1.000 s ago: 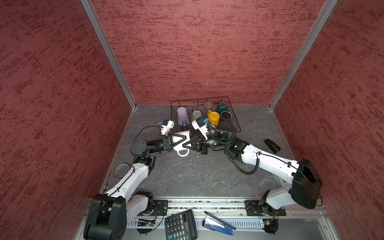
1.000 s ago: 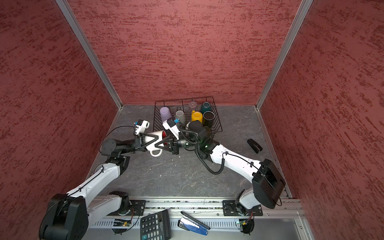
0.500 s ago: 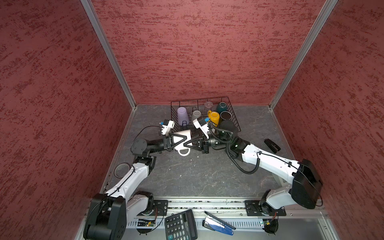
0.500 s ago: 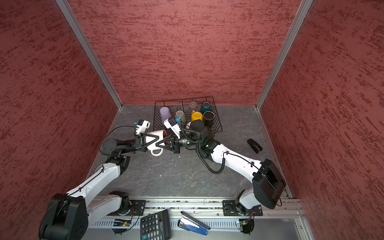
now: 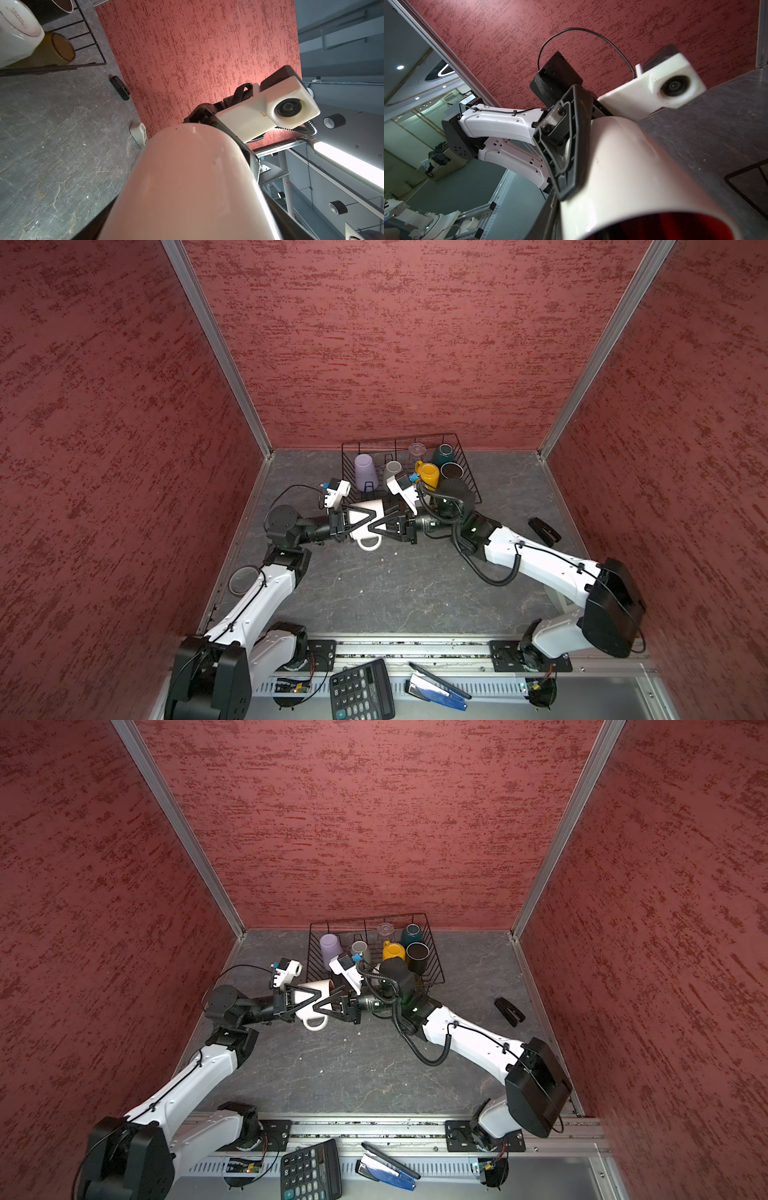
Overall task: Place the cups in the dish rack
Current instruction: 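Close the left gripper on the red-lined white mug beside the right gripper, then open the right gripper and withdraw it while left holds the mug, then lower the red-lined white mug upside down into the rack with the left gripper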
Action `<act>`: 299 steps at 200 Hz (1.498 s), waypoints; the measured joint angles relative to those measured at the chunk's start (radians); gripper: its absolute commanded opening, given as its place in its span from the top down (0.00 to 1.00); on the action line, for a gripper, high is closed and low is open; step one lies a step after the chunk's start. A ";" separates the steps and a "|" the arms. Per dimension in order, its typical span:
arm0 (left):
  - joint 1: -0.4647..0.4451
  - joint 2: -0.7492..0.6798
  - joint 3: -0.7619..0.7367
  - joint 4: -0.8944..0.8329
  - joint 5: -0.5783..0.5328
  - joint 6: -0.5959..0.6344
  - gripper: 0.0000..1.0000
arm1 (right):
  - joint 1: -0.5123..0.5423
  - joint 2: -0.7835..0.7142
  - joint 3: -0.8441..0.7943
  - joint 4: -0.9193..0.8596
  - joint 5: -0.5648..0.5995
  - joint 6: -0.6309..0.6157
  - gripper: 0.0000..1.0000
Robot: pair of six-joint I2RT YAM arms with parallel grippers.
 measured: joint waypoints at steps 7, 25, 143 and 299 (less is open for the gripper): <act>0.000 -0.004 0.002 -0.018 -0.001 0.006 0.98 | 0.000 0.000 0.000 -0.006 0.006 -0.003 0.66; 0.005 -0.017 0.016 -0.081 -0.005 0.034 1.00 | 0.000 -0.002 0.003 -0.022 0.023 -0.007 0.62; 0.059 -0.066 0.265 -0.724 -0.106 0.401 1.00 | -0.052 -0.212 -0.037 -0.193 0.363 -0.045 0.05; 0.007 0.298 0.645 -1.323 -0.718 0.539 1.00 | -0.258 -0.349 -0.160 -0.335 0.513 -0.022 0.01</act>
